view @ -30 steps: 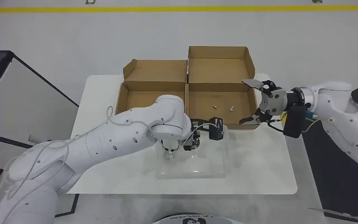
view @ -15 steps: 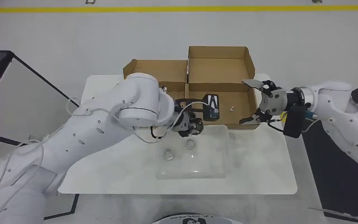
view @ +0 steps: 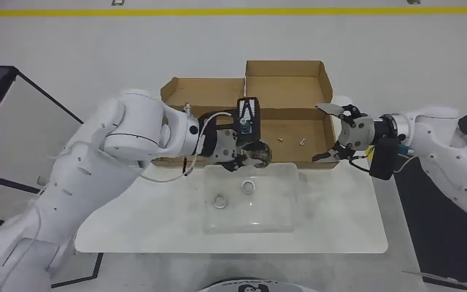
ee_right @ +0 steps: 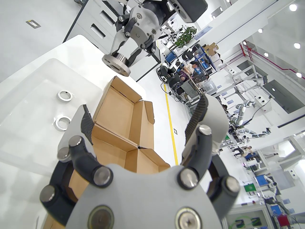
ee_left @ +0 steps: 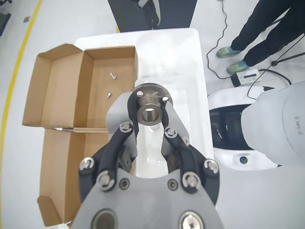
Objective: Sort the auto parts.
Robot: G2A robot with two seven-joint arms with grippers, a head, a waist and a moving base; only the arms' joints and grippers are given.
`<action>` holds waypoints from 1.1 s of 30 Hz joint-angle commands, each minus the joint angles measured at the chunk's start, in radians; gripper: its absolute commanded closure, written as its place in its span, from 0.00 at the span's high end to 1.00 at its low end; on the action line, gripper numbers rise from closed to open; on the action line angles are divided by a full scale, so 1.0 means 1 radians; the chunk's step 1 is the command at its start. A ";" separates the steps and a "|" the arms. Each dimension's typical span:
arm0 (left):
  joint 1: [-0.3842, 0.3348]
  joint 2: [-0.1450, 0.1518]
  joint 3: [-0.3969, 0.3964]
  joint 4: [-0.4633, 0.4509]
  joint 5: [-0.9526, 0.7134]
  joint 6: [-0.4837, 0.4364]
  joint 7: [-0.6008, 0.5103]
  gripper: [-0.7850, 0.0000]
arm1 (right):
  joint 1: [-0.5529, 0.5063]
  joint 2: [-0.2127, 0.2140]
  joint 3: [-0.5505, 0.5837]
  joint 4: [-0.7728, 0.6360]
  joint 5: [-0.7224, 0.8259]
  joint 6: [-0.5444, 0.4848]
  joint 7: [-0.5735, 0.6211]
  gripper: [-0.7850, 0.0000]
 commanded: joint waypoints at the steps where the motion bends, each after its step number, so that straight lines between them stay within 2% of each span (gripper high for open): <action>1: 0.030 0.007 -0.029 -0.002 -0.020 -0.036 0.040 0.00 | 0.000 0.000 0.000 0.000 0.000 0.000 0.000 1.00; 6: 0.105 0.016 -0.088 0.000 -0.075 -0.143 0.198 0.00 | 0.000 0.000 0.000 0.000 0.000 0.000 0.000 1.00; 15: 0.224 0.019 -0.177 0.030 -0.061 -0.327 0.457 0.00 | 0.000 0.000 0.000 0.000 0.000 0.000 0.000 1.00; 23: 0.294 0.018 -0.223 -0.002 0.024 -0.327 0.638 0.00 | 0.000 0.000 0.000 0.000 0.000 0.000 0.000 1.00; 33: 0.380 0.021 -0.292 -0.033 0.223 -0.327 0.969 0.00 | 0.000 0.000 0.000 0.000 0.000 0.000 0.000 1.00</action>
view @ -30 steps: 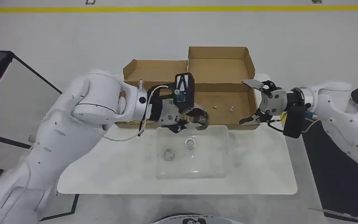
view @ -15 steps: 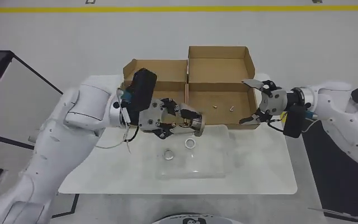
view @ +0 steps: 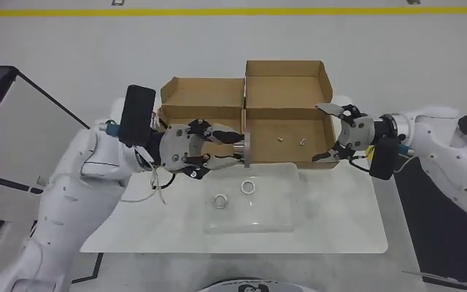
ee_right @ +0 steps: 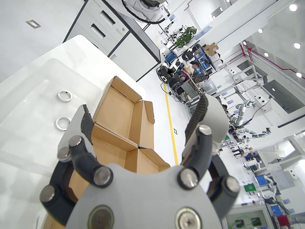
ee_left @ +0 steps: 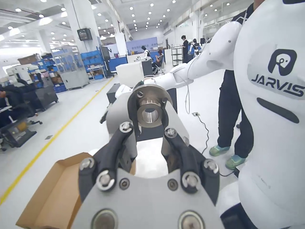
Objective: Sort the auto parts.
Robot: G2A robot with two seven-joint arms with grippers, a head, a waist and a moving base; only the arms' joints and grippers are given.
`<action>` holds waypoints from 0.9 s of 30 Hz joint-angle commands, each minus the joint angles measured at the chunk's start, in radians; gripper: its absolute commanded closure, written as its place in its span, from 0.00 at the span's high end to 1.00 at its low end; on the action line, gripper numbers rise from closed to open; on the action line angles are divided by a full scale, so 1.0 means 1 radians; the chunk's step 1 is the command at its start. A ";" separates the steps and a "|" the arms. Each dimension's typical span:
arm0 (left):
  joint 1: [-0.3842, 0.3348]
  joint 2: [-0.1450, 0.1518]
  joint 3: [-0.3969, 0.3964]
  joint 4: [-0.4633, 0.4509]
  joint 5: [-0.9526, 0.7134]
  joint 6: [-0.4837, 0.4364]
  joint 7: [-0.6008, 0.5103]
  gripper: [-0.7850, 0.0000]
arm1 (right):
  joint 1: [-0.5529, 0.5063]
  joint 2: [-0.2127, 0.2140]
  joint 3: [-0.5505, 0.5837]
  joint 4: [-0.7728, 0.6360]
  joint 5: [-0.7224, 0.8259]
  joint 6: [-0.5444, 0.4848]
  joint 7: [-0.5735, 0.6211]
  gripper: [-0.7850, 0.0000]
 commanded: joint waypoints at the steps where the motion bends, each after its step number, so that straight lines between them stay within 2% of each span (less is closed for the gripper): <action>1: 0.011 0.002 0.001 -0.003 0.041 0.000 0.060 0.00 | 0.000 0.000 0.000 0.000 0.000 0.000 0.000 1.00; 9: 0.021 0.016 0.019 0.007 0.175 0.000 0.240 0.00 | 0.000 0.000 0.000 0.000 0.000 0.000 0.000 1.00; 16: 0.031 0.036 0.030 0.024 0.251 0.000 0.355 0.00 | 0.000 0.000 0.000 0.000 0.000 0.000 0.000 1.00; 20: 0.031 0.050 0.040 0.033 0.283 0.000 0.383 0.00 | 0.000 0.000 0.000 0.000 0.000 0.000 0.000 1.00; 27: 0.031 0.050 0.040 0.033 0.283 0.000 0.383 0.00 | 0.000 0.000 0.000 0.000 0.000 0.000 0.000 1.00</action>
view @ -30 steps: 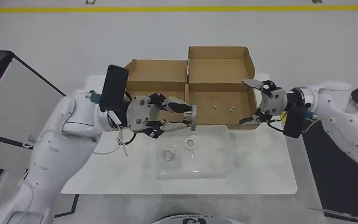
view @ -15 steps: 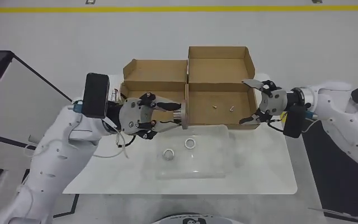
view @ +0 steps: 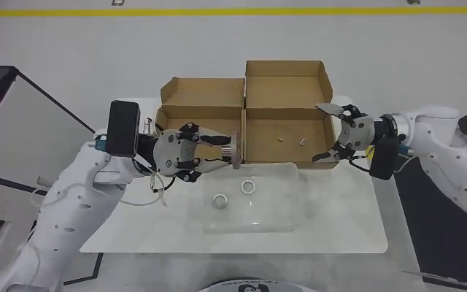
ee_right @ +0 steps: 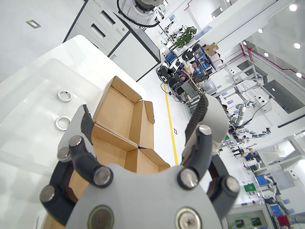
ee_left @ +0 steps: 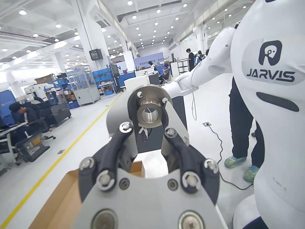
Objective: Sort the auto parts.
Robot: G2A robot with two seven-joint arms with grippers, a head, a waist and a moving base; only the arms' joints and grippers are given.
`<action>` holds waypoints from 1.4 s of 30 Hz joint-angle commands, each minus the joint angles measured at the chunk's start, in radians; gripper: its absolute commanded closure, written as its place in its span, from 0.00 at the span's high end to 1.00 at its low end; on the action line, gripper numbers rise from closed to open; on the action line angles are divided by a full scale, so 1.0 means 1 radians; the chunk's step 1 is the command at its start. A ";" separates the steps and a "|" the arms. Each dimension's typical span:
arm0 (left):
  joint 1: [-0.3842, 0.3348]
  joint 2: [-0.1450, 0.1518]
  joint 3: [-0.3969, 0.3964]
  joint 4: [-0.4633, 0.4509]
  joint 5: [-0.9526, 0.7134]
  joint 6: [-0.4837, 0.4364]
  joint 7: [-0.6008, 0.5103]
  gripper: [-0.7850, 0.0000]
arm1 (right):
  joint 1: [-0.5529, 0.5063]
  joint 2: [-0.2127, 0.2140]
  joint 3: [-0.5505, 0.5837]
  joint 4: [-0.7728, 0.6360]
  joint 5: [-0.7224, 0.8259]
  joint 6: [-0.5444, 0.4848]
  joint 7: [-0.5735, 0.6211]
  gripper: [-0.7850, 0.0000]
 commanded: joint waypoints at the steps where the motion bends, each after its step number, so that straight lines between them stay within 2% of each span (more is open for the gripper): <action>1: 0.000 0.000 0.000 0.000 0.000 0.000 0.000 0.00 | 0.000 0.000 0.000 0.000 0.000 0.000 0.000 1.00; 16: 0.015 -0.002 -0.006 0.001 -0.014 0.020 -0.011 0.00 | 0.000 0.000 0.000 0.000 0.000 0.000 0.000 1.00; 22: 0.045 -0.010 -0.022 0.000 -0.094 0.000 0.053 0.00 | 0.000 0.000 0.000 0.000 0.000 0.000 0.000 1.00; 26: 0.055 -0.015 -0.010 -0.027 -0.115 0.000 0.139 0.00 | 0.000 0.000 0.000 0.000 0.000 0.000 0.000 1.00; 33: 0.064 -0.022 0.022 -0.051 -0.058 0.000 0.339 0.00 | 0.000 0.000 0.000 0.000 0.000 0.000 0.000 1.00; 40: 0.072 -0.024 0.046 -0.016 -0.006 0.000 0.537 0.00 | 0.000 0.000 0.000 0.000 0.000 0.000 0.000 1.00; 42: 0.068 -0.026 0.041 -0.014 -0.010 0.000 0.552 0.00 | 0.000 0.000 0.000 0.000 0.000 0.000 0.000 1.00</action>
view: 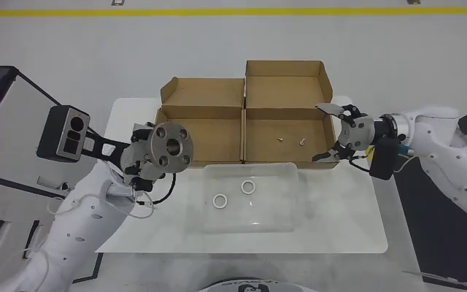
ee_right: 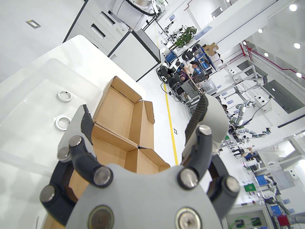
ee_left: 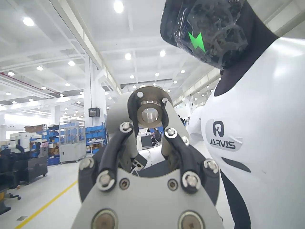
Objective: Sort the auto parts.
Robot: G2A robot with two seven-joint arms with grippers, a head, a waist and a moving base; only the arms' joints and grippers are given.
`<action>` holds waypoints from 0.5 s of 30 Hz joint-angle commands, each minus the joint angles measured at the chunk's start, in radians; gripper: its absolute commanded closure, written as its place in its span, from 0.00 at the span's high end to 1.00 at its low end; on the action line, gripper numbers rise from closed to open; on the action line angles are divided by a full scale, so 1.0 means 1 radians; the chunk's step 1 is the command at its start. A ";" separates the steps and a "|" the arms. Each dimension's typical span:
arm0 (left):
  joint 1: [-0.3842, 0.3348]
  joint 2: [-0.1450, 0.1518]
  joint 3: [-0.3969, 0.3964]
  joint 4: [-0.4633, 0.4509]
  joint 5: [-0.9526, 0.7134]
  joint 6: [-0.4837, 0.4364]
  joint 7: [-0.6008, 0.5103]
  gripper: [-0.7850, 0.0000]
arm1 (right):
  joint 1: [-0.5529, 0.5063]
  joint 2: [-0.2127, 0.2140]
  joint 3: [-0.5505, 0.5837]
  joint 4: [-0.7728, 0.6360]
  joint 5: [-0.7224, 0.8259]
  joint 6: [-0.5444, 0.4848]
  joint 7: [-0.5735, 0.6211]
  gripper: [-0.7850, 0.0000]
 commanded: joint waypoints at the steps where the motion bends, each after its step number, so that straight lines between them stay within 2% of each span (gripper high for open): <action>1: -0.001 -0.003 -0.006 0.000 -0.023 0.000 0.003 0.00 | 0.000 0.000 0.000 0.000 0.000 0.000 0.000 1.00; 8: 0.011 -0.023 -0.031 -0.009 -0.096 0.000 0.003 0.00 | 0.000 0.000 0.000 0.000 0.000 0.000 0.000 1.00; 15: 0.035 -0.036 -0.045 -0.005 -0.059 0.000 0.003 0.00 | 0.000 0.000 0.000 0.000 0.000 0.000 0.000 1.00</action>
